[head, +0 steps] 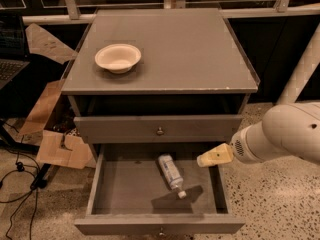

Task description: Pick blue plastic bottle from middle drawer and place on counter

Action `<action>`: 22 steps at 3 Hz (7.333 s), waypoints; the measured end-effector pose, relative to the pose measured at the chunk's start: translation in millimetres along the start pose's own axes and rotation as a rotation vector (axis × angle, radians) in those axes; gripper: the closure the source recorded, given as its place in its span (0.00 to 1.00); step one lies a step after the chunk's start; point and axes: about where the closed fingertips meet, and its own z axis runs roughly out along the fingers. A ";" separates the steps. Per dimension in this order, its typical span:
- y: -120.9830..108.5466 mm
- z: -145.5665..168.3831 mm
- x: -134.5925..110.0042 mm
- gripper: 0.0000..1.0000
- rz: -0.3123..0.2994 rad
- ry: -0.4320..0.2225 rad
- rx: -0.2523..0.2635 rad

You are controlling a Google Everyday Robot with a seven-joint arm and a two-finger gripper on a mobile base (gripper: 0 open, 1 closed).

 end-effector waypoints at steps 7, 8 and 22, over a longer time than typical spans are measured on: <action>73.7 161.7 42.0 0.00 0.115 0.047 -0.182; 61.4 185.9 54.7 0.00 0.188 0.003 -0.155; 60.4 378.1 47.6 0.49 0.174 0.084 -0.125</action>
Offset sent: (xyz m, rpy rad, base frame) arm 0.0011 0.0936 -0.1542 0.1890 0.2663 0.1917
